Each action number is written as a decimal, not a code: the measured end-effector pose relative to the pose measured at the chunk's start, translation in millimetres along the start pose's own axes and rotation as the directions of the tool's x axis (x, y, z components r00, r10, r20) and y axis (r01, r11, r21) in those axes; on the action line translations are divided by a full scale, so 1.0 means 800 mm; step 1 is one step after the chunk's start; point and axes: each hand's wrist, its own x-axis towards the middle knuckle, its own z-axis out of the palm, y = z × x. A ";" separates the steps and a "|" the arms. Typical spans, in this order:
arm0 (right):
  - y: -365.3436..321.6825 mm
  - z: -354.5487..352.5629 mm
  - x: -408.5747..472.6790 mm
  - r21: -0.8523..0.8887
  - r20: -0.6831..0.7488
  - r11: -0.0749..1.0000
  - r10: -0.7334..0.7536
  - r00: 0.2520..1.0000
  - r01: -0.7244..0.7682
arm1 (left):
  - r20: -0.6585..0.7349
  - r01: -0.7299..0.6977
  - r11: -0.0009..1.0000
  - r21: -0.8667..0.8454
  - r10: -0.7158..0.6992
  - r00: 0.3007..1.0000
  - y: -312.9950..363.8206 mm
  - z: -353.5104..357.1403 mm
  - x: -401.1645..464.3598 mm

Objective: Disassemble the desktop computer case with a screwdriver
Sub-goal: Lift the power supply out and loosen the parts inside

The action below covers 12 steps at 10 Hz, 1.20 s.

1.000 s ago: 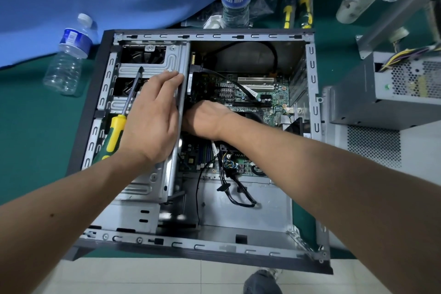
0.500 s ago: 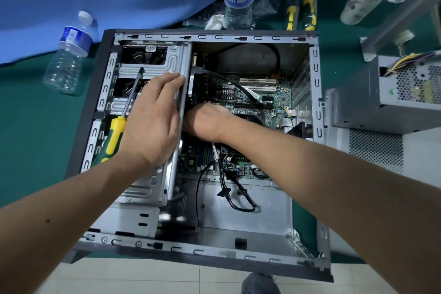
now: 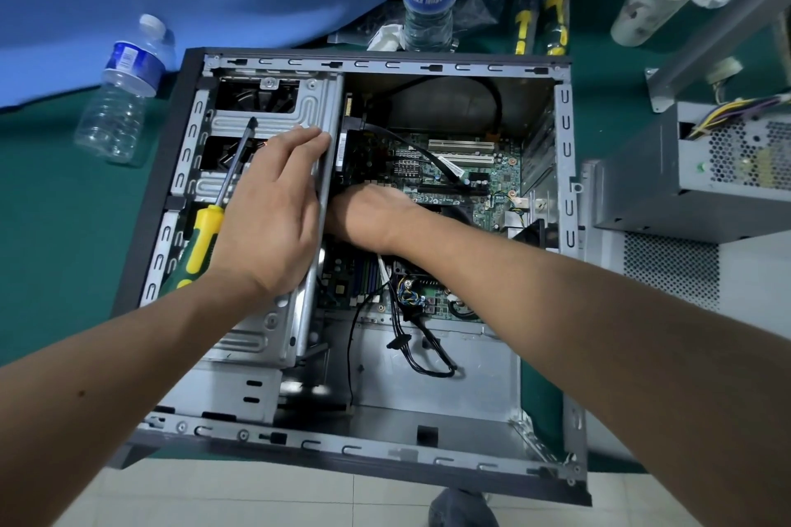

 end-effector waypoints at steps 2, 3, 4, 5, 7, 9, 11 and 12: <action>-0.003 0.001 0.001 0.010 0.026 1.000 -0.026 0.999 0.026 | -0.001 0.003 1.000 -0.004 -0.003 1.000 0.000 -0.001 0.000; -0.002 0.003 0.002 0.007 0.032 0.999 -0.039 0.999 0.039 | -0.002 0.001 1.000 -0.003 -0.001 1.000 0.000 -0.001 0.000; -0.001 0.003 0.002 0.031 0.013 0.999 -0.014 1.000 0.014 | -0.004 0.002 1.000 0.000 -0.002 1.000 0.000 -0.001 0.000; 0.002 0.004 0.003 0.046 0.004 0.999 -0.012 1.000 0.011 | -0.008 -0.003 1.000 0.003 0.003 1.000 0.000 -0.001 0.000; 0.002 0.004 0.002 0.033 0.007 0.999 -0.031 0.999 0.031 | -0.008 -0.001 1.000 0.002 0.001 1.000 0.000 -0.001 0.000; 0.002 0.005 0.004 0.039 0.013 0.999 -0.035 0.999 0.035 | -0.008 0.003 1.000 0.007 -0.003 1.000 0.000 0.000 0.000; 0.003 0.005 0.004 0.019 0.039 0.998 -0.058 0.998 0.057 | -0.010 -0.002 1.000 0.004 0.002 1.000 0.000 0.000 0.001; 0.003 0.006 0.005 0.018 0.030 0.998 -0.054 0.998 0.054 | -0.011 -0.001 1.000 0.003 0.001 1.000 0.000 0.000 0.000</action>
